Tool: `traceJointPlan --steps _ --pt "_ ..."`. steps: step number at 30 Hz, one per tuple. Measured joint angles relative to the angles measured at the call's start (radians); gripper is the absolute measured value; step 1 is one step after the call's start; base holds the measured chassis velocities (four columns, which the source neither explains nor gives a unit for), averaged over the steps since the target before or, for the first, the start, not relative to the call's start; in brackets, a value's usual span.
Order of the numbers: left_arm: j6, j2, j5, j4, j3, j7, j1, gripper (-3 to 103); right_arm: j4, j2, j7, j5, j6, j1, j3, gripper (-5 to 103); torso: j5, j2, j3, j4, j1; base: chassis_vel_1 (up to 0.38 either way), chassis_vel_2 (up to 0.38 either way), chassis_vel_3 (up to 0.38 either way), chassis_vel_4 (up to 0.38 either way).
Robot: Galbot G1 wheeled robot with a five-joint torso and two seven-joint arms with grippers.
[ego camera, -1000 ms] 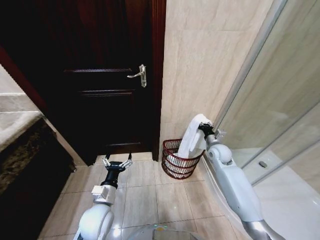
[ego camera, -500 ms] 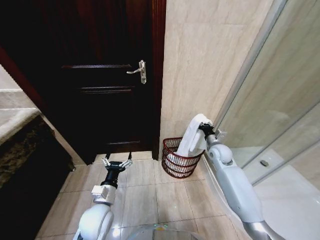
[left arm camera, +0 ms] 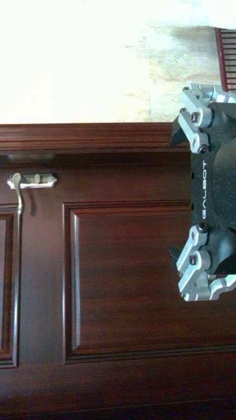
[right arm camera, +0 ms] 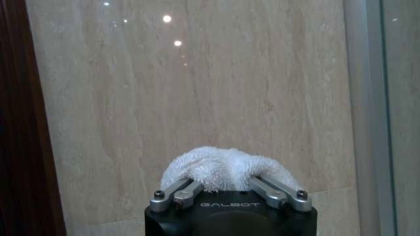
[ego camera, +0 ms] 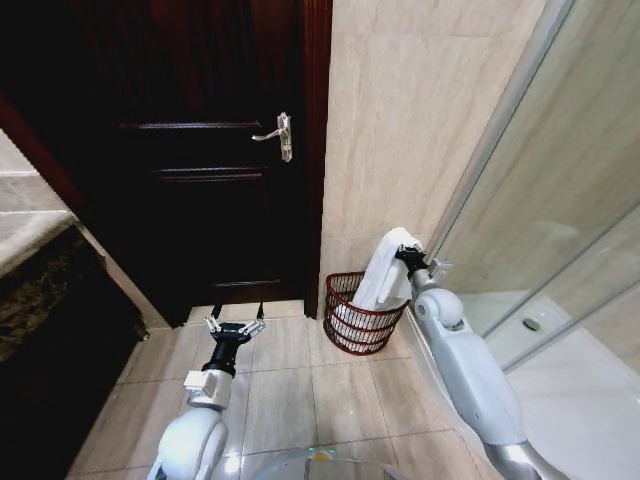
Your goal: Discard the used towel into the hamper.
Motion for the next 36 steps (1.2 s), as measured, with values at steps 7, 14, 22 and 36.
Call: traceJointPlan --steps 7,14,22,36 --pt "0.000 -0.001 0.003 0.002 0.006 0.001 -0.002 100 0.010 -0.007 0.000 0.007 -0.005 0.002 0.000 8 0.0000 -0.032 -0.020 0.0000 -0.012 0.000 0.000 0.000 0.000" --pt "0.001 0.000 0.004 0.002 0.006 0.001 -0.002 100 0.013 -0.006 0.000 0.010 -0.010 0.002 -0.005 8 0.0000 -0.059 -0.037 0.0000 -0.022 0.000 0.000 0.000 0.000" --pt "0.001 -0.003 0.004 0.005 0.007 0.001 -0.002 100 0.015 -0.006 0.000 0.010 -0.010 -0.008 -0.006 8 0.0000 -0.089 -0.056 0.0000 -0.033 0.000 0.000 0.000 0.000" --pt "0.000 -0.004 0.010 0.015 0.018 0.002 -0.002 100 0.017 -0.005 0.000 0.013 -0.011 -0.004 -0.006 8 0.0000 -0.149 -0.093 0.0000 -0.055 0.000 0.000 0.000 0.000"
